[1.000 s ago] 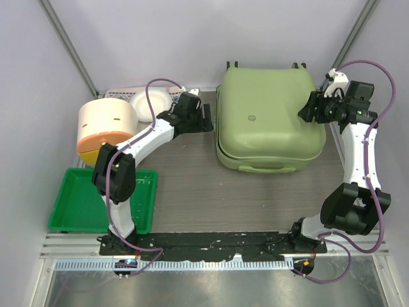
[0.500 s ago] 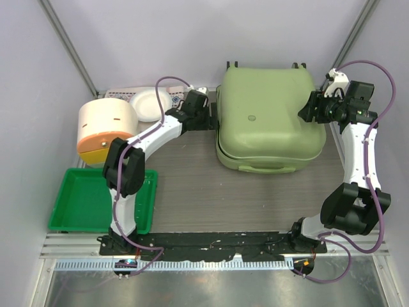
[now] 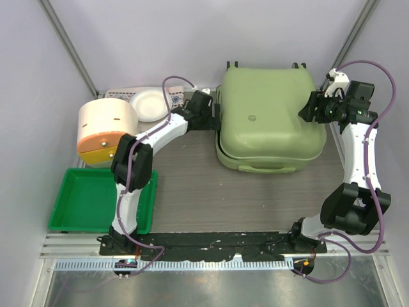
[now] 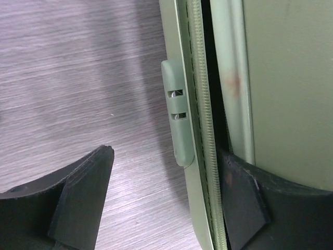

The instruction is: Open, take out, and arrange the luggage

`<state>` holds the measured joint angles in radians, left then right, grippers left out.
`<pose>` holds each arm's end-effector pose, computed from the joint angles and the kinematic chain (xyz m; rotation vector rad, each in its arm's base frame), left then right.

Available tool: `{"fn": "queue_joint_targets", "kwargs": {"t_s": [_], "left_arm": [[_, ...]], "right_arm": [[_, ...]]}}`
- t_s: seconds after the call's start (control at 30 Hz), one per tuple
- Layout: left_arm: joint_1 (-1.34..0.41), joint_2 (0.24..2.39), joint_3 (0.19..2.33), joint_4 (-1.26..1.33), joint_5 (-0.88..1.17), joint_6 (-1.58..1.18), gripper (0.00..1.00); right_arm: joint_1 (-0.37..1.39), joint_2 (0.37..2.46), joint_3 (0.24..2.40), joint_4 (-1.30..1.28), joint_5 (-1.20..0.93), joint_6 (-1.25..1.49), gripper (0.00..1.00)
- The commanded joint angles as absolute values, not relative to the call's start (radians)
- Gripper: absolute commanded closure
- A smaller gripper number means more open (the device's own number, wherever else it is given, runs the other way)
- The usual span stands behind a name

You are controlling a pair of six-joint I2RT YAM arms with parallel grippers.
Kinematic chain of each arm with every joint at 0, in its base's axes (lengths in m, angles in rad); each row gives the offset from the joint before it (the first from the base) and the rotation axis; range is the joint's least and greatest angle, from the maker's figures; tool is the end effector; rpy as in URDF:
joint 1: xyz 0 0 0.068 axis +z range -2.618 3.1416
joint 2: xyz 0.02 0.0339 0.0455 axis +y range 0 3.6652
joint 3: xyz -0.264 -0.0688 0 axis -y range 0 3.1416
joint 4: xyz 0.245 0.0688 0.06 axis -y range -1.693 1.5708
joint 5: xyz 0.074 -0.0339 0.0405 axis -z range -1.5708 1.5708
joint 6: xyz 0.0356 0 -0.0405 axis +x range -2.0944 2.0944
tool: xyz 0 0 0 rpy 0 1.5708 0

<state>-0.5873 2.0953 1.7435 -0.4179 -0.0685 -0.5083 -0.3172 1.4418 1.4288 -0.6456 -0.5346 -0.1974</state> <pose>0.4022 -0.2648 0.2377 0.0596 2.3844 -0.4562 0.3045 -0.0809 0.3681 -0.1575 2.1341 0.2969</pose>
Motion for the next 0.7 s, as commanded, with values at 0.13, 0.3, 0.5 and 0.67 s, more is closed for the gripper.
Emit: {"fn": "queue_joint_targets", "kwargs": {"t_s": [0.13, 0.3, 0.5, 0.67], "left_arm": [[-0.525, 2.082, 1.493, 0.114, 0.486, -0.678, 0.1], [-0.522, 2.037, 1.419, 0.311, 0.583, -0.75, 0.0], [-0.544, 1.985, 1.491, 0.244, 0.536, -0.671, 0.0], [-0.566, 1.925, 1.535, 0.118, 0.459, -0.612, 0.01]], "right_arm": [[-0.322, 1.404, 1.463, -0.684, -0.574, -0.235, 0.34], [-0.311, 1.385, 1.496, -0.719, -0.612, -0.31, 0.34], [-0.206, 1.315, 1.545, -0.793, -0.62, -0.414, 0.34], [-0.108, 1.243, 1.537, -0.853, -0.621, -0.477, 0.34]]}}
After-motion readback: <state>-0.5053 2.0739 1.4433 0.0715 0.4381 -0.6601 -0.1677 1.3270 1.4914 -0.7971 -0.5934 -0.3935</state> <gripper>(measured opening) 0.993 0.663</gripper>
